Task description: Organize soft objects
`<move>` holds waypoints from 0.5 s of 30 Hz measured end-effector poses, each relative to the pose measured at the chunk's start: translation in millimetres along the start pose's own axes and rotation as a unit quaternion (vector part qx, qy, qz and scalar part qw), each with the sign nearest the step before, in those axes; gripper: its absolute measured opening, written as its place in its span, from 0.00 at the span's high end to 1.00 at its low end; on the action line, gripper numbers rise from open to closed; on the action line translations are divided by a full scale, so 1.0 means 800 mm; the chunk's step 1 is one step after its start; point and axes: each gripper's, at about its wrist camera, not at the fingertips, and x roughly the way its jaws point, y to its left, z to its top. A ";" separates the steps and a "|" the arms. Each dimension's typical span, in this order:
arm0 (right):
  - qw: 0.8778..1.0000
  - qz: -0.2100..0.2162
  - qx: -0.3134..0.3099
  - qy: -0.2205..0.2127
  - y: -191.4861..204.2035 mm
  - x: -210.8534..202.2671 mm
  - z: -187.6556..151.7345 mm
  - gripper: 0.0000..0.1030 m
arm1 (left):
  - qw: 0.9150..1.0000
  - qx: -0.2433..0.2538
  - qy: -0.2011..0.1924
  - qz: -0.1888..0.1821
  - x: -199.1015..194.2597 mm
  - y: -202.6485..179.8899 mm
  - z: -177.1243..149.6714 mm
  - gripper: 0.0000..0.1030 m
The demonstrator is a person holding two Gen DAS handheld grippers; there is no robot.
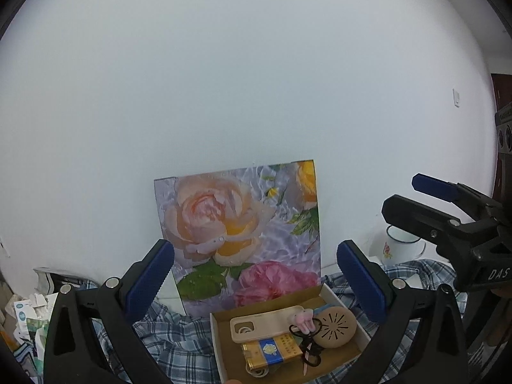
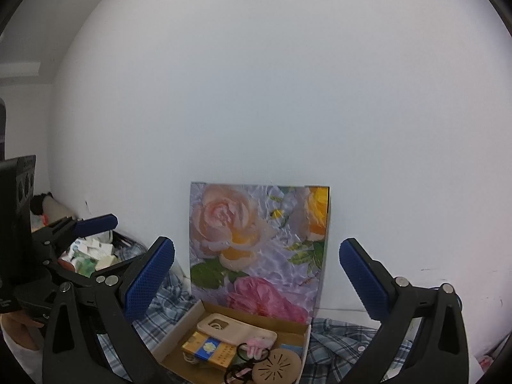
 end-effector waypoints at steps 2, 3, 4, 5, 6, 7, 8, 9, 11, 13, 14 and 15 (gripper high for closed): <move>1.000 0.005 0.000 -0.008 0.003 -0.008 0.005 0.00 | 1.000 -0.001 -0.007 0.002 -0.009 0.000 0.004 0.00; 1.000 0.012 -0.003 -0.016 0.006 -0.014 0.007 0.00 | 1.000 -0.002 -0.011 0.002 -0.014 0.001 0.005 0.00; 0.999 0.022 -0.007 -0.027 0.009 -0.020 0.010 0.00 | 1.000 -0.002 -0.014 0.002 -0.019 0.001 0.008 0.00; 0.999 0.028 -0.009 -0.037 0.011 -0.027 0.012 0.00 | 1.000 -0.004 -0.016 0.003 -0.024 0.000 0.010 0.00; 0.999 0.030 -0.010 -0.044 0.014 -0.032 0.014 0.00 | 1.000 -0.005 -0.019 0.002 -0.029 0.000 0.013 0.00; 0.998 0.031 -0.014 -0.048 0.017 -0.037 0.017 0.00 | 1.000 -0.004 -0.024 0.001 -0.034 0.000 0.015 0.00; 0.998 0.031 -0.018 -0.048 0.021 -0.040 0.020 0.00 | 1.000 -0.004 -0.029 0.001 -0.040 -0.001 0.017 0.00; 0.998 0.031 -0.023 -0.047 0.025 -0.043 0.022 0.00 | 0.999 -0.003 -0.034 0.000 -0.045 -0.002 0.019 0.00; 0.998 0.030 -0.031 -0.048 0.032 -0.050 0.028 0.00 | 0.999 -0.002 -0.042 0.002 -0.056 -0.003 0.024 0.00; 0.998 0.029 -0.042 -0.047 0.042 -0.060 0.035 0.00 | 0.999 -0.005 -0.049 0.001 -0.065 -0.002 0.030 0.00; 0.998 0.028 -0.048 -0.042 0.045 -0.063 0.039 0.00 | 0.999 -0.004 -0.053 0.001 -0.070 -0.002 0.031 0.00; 0.997 0.033 -0.056 -0.037 0.050 -0.065 0.042 0.00 | 0.999 -0.003 -0.054 0.000 -0.074 -0.003 0.033 0.00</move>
